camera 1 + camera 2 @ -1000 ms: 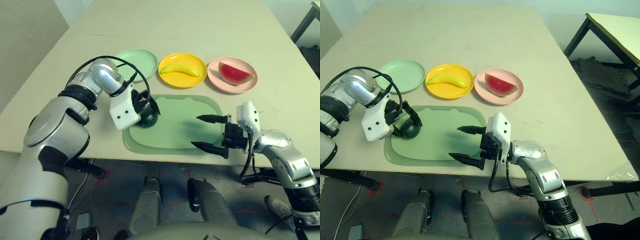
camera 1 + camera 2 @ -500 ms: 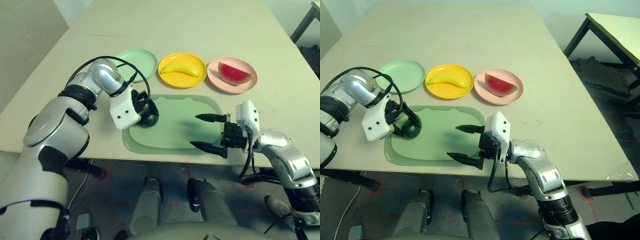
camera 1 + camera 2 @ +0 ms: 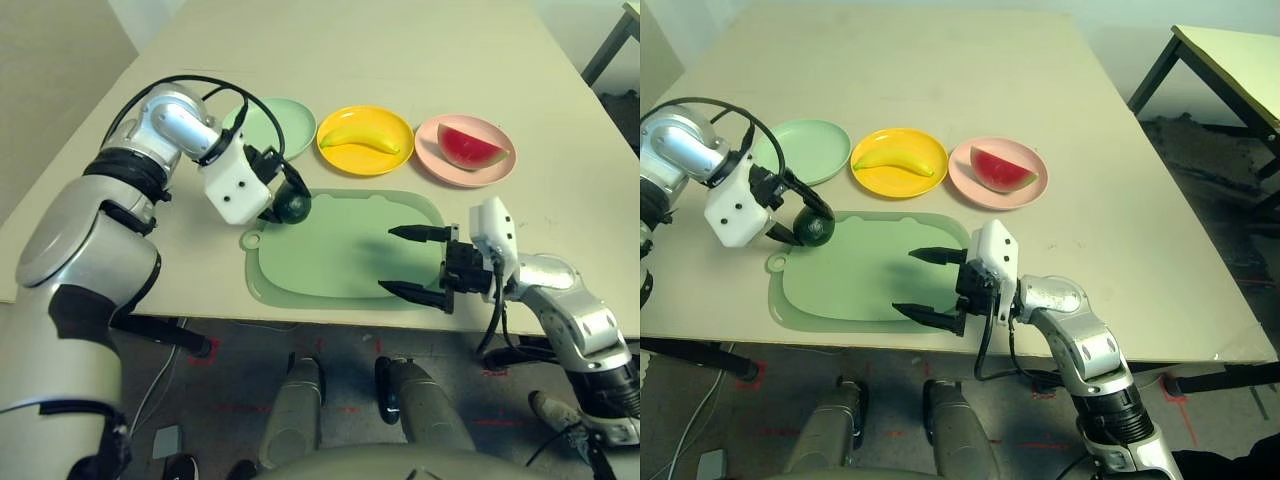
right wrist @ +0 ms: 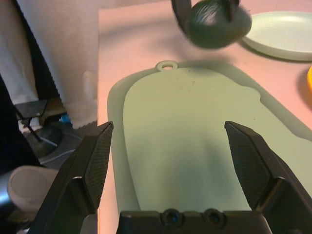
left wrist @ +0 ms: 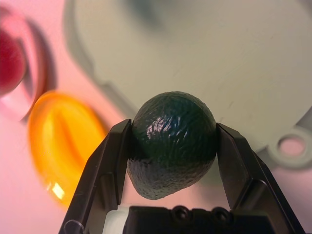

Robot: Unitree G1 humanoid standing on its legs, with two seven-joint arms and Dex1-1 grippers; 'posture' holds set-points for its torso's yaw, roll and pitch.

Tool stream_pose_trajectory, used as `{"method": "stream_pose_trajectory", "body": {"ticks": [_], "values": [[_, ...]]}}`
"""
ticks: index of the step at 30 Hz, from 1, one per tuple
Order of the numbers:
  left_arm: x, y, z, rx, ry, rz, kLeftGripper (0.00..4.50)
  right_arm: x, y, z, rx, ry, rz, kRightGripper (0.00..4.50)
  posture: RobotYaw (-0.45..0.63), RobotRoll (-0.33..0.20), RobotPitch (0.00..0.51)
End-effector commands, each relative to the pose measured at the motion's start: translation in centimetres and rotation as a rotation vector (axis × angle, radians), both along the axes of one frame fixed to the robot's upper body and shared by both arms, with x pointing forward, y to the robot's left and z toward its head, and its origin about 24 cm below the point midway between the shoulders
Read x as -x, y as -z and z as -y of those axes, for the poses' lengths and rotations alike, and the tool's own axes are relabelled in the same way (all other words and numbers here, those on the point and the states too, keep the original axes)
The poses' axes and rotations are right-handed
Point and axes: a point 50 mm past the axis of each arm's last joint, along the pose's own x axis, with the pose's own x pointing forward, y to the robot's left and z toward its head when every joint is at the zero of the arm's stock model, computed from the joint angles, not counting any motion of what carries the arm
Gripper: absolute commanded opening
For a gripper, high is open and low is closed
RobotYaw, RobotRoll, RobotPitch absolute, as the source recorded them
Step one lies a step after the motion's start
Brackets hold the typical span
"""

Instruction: Place the fruits into color-matched plates.

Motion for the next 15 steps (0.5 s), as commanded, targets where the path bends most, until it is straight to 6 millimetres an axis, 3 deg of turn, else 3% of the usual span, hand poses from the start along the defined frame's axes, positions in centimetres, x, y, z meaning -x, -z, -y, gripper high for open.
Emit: {"method": "stream_pose_trajectory", "body": {"ticks": [1,8,15], "values": [[-0.8,-0.8,-1.6,0.033,-0.18,0.034,2.94,0.0,0.2,0.0,-0.027,0.026,-0.026,4.5,-0.14,0.0,0.178],[-4.0,-0.2,-4.2,0.024,-0.583,0.366,2.94,0.7,0.6,0.0,-0.026,0.038,-0.05,4.5,-0.15,0.0,0.194],[-5.6,1.5,-5.1,0.026,-0.743,0.574,2.94,1.0,0.4,0.2,-0.018,0.064,-0.053,4.5,-0.17,0.0,0.205]]}}
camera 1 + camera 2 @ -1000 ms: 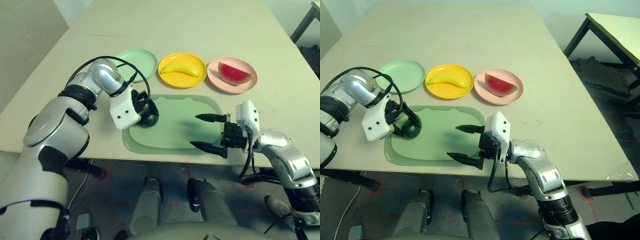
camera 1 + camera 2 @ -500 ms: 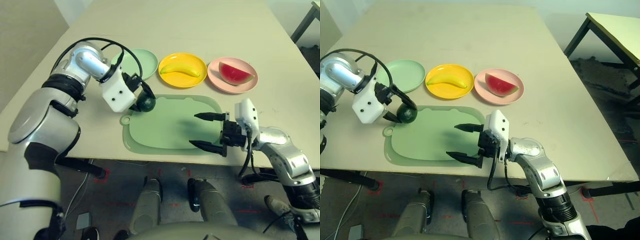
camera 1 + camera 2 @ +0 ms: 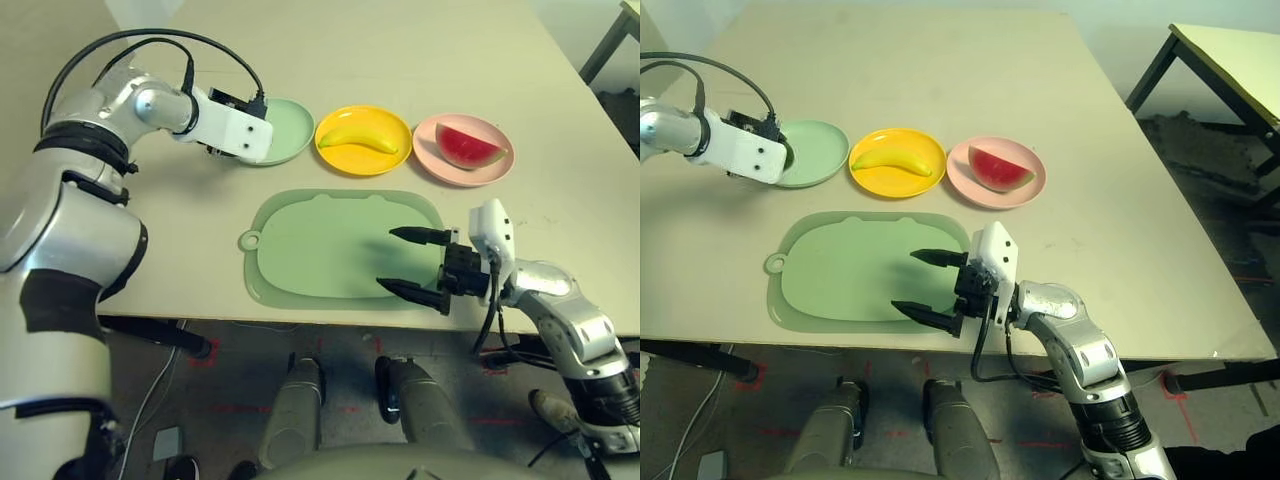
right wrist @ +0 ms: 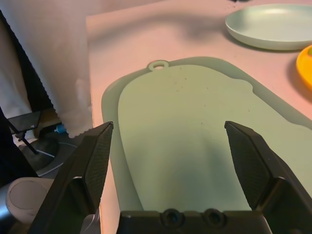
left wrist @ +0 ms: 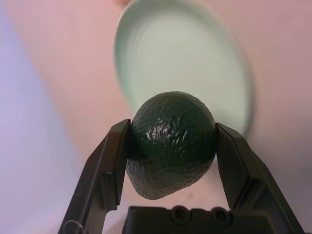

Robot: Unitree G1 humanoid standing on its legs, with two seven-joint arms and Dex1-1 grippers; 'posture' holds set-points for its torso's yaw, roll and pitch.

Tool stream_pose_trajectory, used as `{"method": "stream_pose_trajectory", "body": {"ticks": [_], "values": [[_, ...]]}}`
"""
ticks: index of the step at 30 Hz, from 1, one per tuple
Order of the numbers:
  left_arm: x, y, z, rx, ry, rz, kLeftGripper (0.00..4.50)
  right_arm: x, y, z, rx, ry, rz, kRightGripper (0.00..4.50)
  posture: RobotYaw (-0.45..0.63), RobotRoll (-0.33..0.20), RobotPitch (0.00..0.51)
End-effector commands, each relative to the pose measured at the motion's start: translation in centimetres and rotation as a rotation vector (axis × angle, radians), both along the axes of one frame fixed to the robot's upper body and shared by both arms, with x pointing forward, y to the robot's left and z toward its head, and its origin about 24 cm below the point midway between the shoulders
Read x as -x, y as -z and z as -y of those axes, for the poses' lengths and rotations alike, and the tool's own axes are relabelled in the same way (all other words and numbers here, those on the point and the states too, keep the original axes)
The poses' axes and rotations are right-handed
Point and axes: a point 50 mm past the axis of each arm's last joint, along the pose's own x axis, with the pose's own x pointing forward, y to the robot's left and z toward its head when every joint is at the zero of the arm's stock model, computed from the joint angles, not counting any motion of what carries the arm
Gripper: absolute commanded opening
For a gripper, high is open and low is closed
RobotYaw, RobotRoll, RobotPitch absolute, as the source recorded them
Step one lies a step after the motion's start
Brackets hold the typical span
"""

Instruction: Place the fruits into color-matched plates.

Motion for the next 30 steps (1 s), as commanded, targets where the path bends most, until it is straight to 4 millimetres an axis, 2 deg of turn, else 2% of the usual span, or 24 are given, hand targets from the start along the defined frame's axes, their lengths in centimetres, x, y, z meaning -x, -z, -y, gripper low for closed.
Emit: {"method": "stream_pose_trajectory", "body": {"ticks": [1,10,17,18,20,21,30], "values": [[-0.5,1.2,-0.5,0.019,-0.073,0.059,2.94,0.5,-0.1,0.1,0.003,0.006,-0.011,4.5,-0.18,0.0,0.207],[-0.9,3.7,-0.7,0.113,-0.162,0.065,2.94,0.9,-0.2,0.2,0.01,0.018,-0.022,4.5,-0.2,0.0,0.217],[-1.0,4.3,-0.1,0.122,-0.154,0.057,2.94,1.0,-0.4,0.4,0.016,0.027,-0.024,4.5,-0.21,0.0,0.223],[-1.0,4.4,-0.1,0.121,-0.153,0.057,3.7,1.0,-0.4,0.4,0.017,0.027,-0.025,4.5,-0.21,0.0,0.223],[-1.0,4.4,0.0,0.123,-0.152,0.057,4.34,1.0,-0.4,0.4,0.02,0.025,-0.027,4.5,-0.21,0.0,0.223],[-1.1,4.3,0.0,0.123,-0.151,0.058,4.47,1.0,-0.4,0.3,0.021,0.024,-0.027,4.5,-0.21,0.0,0.223],[-1.2,3.1,0.5,0.121,-0.115,0.1,4.47,0.5,-0.5,0.4,0.025,0.021,-0.026,4.5,-0.18,0.0,0.219]]}}
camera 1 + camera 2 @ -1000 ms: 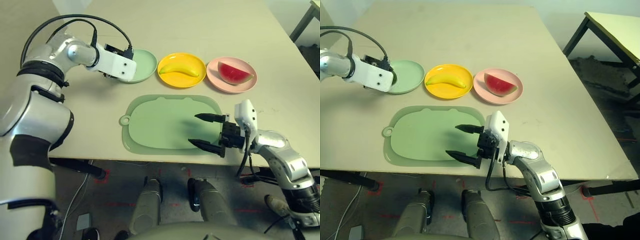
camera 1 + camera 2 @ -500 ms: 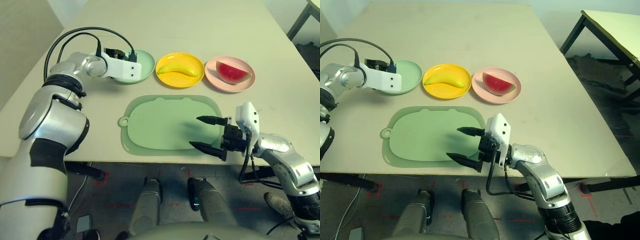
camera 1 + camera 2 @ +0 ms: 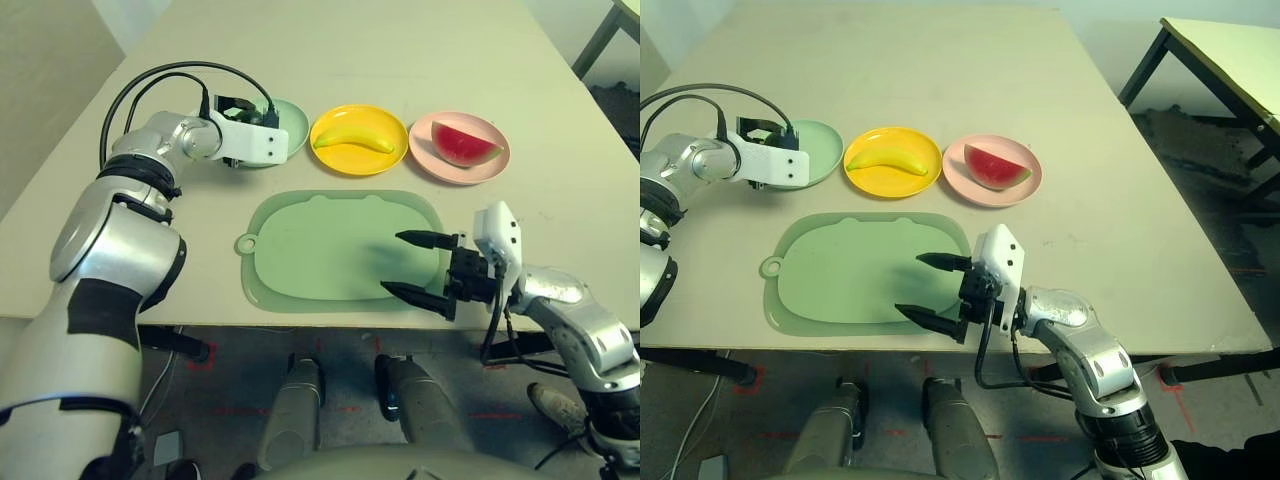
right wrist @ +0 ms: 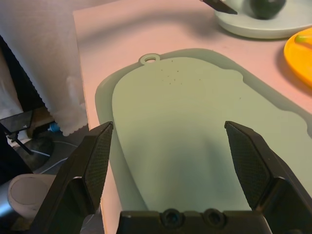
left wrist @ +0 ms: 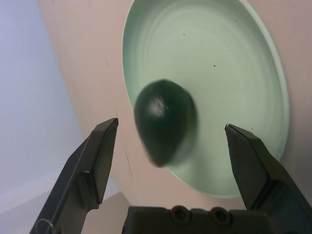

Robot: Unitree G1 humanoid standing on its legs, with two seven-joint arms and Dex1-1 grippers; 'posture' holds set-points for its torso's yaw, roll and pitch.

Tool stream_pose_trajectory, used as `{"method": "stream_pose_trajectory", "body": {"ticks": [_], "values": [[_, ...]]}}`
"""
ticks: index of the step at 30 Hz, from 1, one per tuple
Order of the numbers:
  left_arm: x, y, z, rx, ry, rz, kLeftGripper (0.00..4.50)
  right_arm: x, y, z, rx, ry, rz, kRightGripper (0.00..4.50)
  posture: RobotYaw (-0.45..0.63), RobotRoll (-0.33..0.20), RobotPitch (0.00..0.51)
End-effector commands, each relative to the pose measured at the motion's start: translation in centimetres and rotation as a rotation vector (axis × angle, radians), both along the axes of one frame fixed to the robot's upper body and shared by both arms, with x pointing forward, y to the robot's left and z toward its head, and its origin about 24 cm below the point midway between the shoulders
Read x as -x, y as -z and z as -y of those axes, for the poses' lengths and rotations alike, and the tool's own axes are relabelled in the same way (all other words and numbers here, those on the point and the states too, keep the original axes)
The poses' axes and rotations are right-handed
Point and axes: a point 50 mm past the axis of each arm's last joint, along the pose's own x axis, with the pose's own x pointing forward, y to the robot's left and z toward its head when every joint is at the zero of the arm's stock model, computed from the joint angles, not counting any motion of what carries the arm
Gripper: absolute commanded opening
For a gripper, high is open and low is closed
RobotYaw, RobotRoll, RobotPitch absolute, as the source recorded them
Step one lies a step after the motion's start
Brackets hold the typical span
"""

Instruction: Place the fruits into color-matched plates.

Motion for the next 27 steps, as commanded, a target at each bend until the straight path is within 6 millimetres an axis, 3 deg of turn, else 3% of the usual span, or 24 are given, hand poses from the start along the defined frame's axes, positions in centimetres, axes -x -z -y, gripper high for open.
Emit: {"method": "stream_pose_trajectory", "body": {"ticks": [1,6,10,14,18,23,27], "values": [[0.0,-0.9,0.2,-0.003,0.027,0.025,4.47,-0.1,0.1,0.2,0.002,-0.004,-0.013,4.5,-0.18,0.0,0.219],[0.7,-2.9,0.1,0.213,0.101,0.021,4.47,-0.5,0.7,1.7,-0.028,0.1,-0.039,4.5,-0.16,0.0,0.224],[2.0,-3.3,-2.1,0.504,0.117,-0.048,4.47,-1.0,1.3,3.8,-0.046,0.222,-0.044,4.5,-0.11,0.0,0.225],[5.3,-0.3,-7.6,0.799,0.066,-0.103,4.47,-1.1,3.1,7.1,-0.044,0.358,-0.096,4.5,-0.08,0.0,0.215],[8.5,2.4,-11.3,0.989,-0.022,-0.075,4.47,-1.0,4.1,9.6,-0.018,0.415,-0.095,4.5,-0.04,0.0,0.205],[11.6,4.7,-13.7,1.196,-0.157,0.034,4.47,-2.1,3.1,13.1,-0.015,0.552,0.0,4.5,-0.03,0.0,0.197],[12.8,6.0,-13.8,1.304,-0.245,0.12,4.47,-2.4,2.5,16.8,-0.053,0.741,0.064,4.5,-0.02,0.0,0.192]]}}
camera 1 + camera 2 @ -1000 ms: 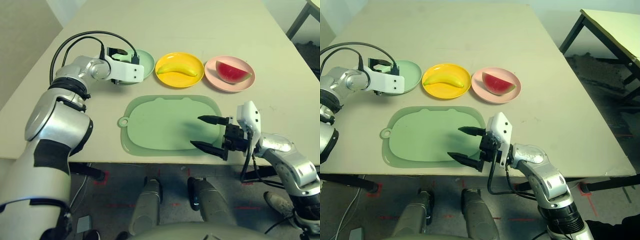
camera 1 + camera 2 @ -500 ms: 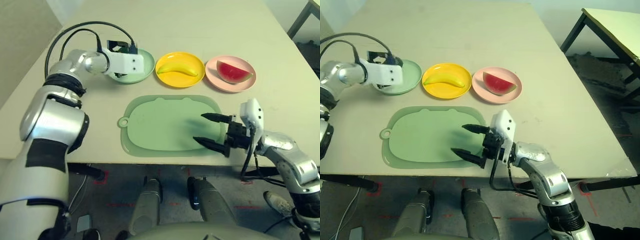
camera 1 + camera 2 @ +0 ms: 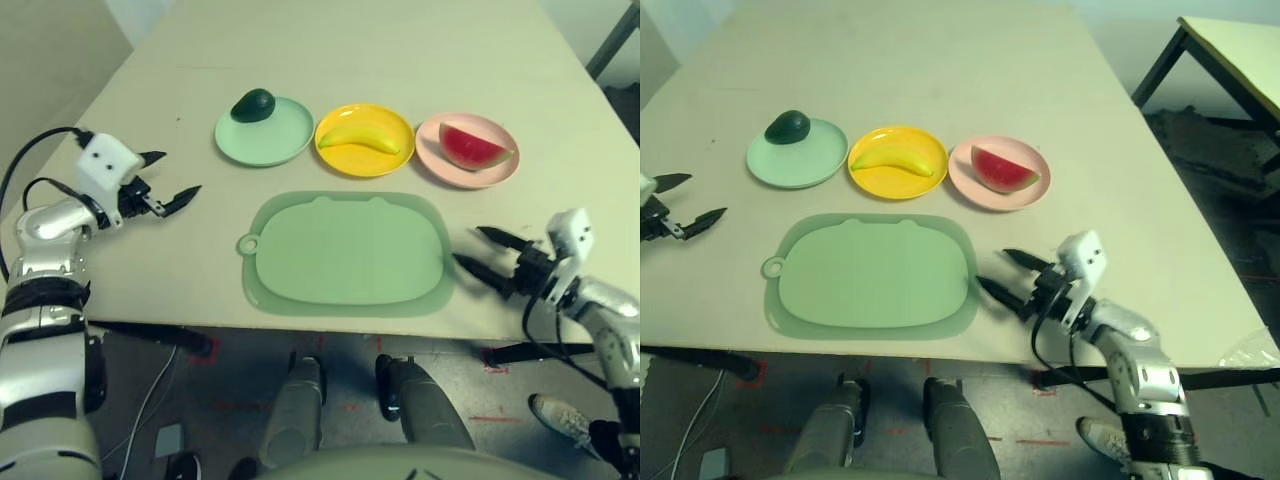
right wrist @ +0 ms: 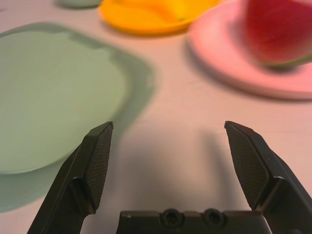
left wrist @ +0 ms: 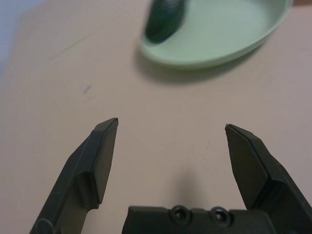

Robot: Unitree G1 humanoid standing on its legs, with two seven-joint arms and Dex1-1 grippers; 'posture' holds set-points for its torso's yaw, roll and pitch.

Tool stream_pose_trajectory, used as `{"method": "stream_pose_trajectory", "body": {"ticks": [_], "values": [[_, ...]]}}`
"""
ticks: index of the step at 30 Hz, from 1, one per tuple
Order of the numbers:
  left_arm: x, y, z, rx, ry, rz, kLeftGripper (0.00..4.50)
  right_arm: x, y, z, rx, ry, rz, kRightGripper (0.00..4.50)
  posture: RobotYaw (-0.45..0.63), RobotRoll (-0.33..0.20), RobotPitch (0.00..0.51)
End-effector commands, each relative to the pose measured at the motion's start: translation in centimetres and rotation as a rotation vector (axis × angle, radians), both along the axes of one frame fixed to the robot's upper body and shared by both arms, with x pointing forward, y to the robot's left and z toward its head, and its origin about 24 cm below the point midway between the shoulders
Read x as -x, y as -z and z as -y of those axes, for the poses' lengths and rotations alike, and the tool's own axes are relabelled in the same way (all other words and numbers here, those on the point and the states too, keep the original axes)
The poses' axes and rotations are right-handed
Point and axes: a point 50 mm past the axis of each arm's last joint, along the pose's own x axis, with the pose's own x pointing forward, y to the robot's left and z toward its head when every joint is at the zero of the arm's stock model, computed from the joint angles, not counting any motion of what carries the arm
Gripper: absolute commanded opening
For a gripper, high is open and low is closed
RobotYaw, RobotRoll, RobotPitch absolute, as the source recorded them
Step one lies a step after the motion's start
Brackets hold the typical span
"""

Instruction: Place the fruits into color-matched plates.

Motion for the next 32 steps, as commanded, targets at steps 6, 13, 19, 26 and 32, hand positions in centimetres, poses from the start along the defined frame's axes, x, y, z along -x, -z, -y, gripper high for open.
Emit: {"method": "stream_pose_trajectory", "body": {"ticks": [6,13,19,26,32], "values": [[1.2,2.3,1.2,0.181,-0.151,0.026,4.47,0.4,-0.3,8.8,-0.012,0.491,0.1,4.5,-0.03,0.0,0.194],[1.4,3.6,1.8,0.181,-0.189,-0.014,4.47,-0.1,1.2,9.7,-0.002,0.569,0.106,4.5,-0.04,0.0,0.197],[1.8,3.5,1.4,0.174,-0.222,-0.011,4.47,-0.9,2.4,8.9,-0.007,0.557,0.09,4.5,0.0,0.0,0.205],[2.6,3.2,1.5,0.165,-0.234,-0.004,4.47,-2.0,3.0,8.1,-0.027,0.549,0.071,4.5,0.07,0.0,0.217],[2.7,2.8,1.5,0.162,-0.248,0.004,4.47,-2.7,2.8,7.5,-0.041,0.544,0.091,4.5,0.05,0.0,0.215]]}}
